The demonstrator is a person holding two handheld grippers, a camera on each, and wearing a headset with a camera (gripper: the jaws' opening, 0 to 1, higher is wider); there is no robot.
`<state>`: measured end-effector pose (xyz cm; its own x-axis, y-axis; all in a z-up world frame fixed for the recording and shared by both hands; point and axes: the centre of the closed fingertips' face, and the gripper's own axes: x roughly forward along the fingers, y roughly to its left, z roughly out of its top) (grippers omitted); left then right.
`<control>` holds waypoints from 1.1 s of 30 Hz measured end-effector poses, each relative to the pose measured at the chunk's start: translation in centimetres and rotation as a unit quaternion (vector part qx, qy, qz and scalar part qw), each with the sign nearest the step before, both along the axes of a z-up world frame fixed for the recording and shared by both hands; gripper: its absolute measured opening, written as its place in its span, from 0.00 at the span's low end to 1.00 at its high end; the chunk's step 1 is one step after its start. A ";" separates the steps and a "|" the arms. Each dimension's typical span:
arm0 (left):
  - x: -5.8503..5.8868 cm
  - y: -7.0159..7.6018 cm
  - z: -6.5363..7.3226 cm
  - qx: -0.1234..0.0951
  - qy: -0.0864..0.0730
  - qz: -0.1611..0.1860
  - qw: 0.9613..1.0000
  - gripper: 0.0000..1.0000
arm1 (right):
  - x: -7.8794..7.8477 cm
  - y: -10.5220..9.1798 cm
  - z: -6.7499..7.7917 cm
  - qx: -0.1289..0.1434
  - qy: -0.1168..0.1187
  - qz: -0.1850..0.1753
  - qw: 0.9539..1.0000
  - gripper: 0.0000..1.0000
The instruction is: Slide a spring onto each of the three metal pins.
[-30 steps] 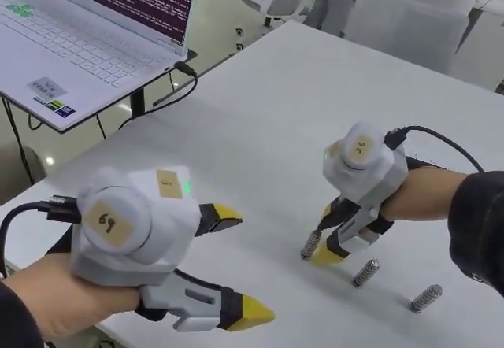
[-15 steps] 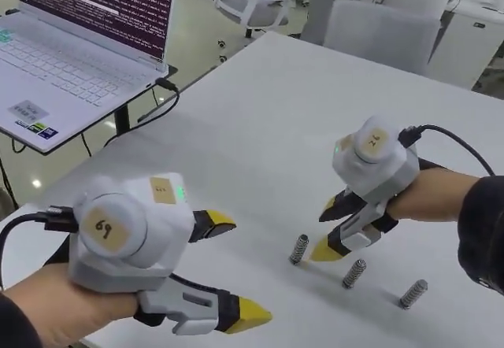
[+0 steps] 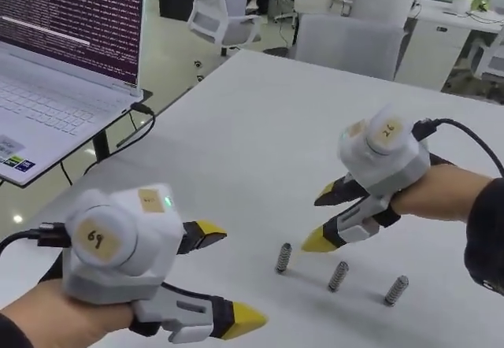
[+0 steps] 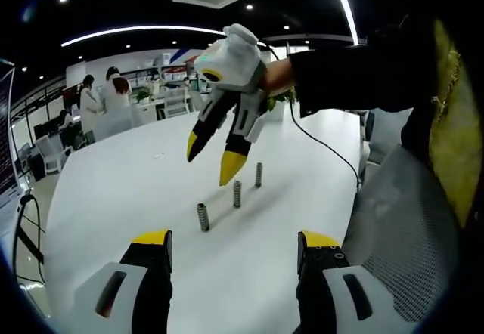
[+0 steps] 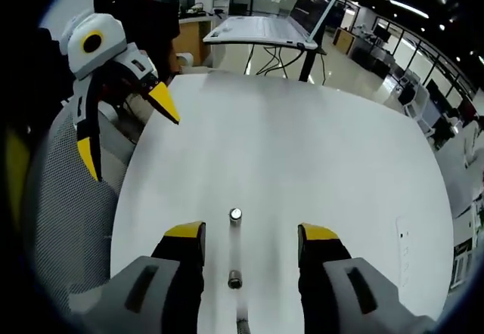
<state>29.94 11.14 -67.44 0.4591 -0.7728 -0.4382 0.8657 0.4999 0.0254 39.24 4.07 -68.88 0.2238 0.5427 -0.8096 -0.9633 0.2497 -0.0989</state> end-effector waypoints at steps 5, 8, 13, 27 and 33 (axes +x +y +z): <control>0.0 -0.2 0.3 0.002 -0.002 -0.004 1.000 0.63 | -0.3 -0.7 2.0 0.028 -0.021 -0.020 0.999 0.49; 0.0 -0.3 0.6 0.004 -0.006 -0.006 1.000 0.63 | -0.6 -1.1 3.1 0.045 -0.038 -0.032 0.998 0.49; 0.0 -0.6 1.1 0.006 -0.011 -0.010 1.000 0.64 | -1.5 -2.2 4.7 0.068 -0.061 -0.052 0.994 0.50; -0.2 -1.5 1.8 -0.002 -0.015 -0.016 1.000 0.64 | -4.4 -6.0 7.4 0.112 -0.112 -0.117 0.980 0.53; -0.4 -1.8 2.0 -0.007 -0.016 -0.019 1.000 0.64 | -5.8 -8.2 8.0 0.130 -0.127 -0.154 0.971 0.55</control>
